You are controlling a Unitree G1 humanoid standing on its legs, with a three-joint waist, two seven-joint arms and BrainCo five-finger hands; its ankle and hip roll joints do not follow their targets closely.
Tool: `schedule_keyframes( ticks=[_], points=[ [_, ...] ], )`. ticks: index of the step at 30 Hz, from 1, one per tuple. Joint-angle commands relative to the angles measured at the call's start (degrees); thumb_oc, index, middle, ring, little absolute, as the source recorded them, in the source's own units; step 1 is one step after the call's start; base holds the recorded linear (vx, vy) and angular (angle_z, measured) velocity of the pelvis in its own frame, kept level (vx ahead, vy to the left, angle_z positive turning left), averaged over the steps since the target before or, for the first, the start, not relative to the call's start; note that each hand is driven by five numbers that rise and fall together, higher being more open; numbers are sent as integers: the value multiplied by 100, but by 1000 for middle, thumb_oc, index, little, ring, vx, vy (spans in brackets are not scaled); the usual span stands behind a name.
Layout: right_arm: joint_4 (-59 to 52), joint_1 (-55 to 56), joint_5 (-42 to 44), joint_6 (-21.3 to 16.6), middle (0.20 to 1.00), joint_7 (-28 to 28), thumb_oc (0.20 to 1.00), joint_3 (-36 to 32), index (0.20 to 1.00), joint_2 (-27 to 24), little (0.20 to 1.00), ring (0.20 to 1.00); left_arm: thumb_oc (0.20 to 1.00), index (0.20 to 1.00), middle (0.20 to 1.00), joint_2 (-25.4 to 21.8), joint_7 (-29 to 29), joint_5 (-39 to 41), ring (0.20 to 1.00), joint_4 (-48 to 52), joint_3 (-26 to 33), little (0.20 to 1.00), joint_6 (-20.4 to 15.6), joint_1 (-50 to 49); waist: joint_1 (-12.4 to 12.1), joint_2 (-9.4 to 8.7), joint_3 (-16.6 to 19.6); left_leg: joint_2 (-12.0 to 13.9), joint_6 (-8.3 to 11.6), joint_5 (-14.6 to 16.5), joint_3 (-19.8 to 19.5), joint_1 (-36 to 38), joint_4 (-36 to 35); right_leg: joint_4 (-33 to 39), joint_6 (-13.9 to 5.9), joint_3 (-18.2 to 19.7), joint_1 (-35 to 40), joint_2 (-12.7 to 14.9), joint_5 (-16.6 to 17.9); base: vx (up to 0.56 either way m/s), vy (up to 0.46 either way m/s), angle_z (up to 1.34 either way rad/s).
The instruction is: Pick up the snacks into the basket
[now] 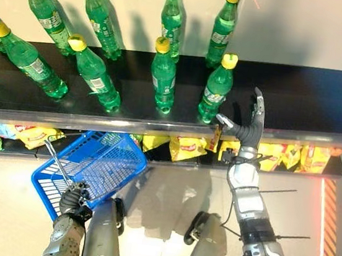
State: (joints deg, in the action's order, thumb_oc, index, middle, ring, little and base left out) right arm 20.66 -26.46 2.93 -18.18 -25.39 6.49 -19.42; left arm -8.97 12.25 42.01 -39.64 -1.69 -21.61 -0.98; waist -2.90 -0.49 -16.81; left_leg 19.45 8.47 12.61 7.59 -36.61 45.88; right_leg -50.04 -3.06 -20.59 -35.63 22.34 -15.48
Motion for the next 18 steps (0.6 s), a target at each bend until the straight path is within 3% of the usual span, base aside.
schedule_keyframes(
  ticks=[1,18],
  points=[
    [140,-520,76,-46,1000,-57,1000,-37,1000,-220,1000,1000,200,200,200,-131,-99,72,200,481,-302,200,-201,-292,-200,46,189,-241,-502,-3,337,-276,227,308,-252,-179,371,-100,-12,-15,-3,6],
    [1050,-1337,388,113,1000,-1,1000,130,1000,-180,1000,1000,200,200,200,-144,-179,243,200,417,-325,200,-99,-382,-298,87,142,-261,-469,-83,358,-288,122,370,-281,-229,380,-75,50,0,2,3]
  ],
)
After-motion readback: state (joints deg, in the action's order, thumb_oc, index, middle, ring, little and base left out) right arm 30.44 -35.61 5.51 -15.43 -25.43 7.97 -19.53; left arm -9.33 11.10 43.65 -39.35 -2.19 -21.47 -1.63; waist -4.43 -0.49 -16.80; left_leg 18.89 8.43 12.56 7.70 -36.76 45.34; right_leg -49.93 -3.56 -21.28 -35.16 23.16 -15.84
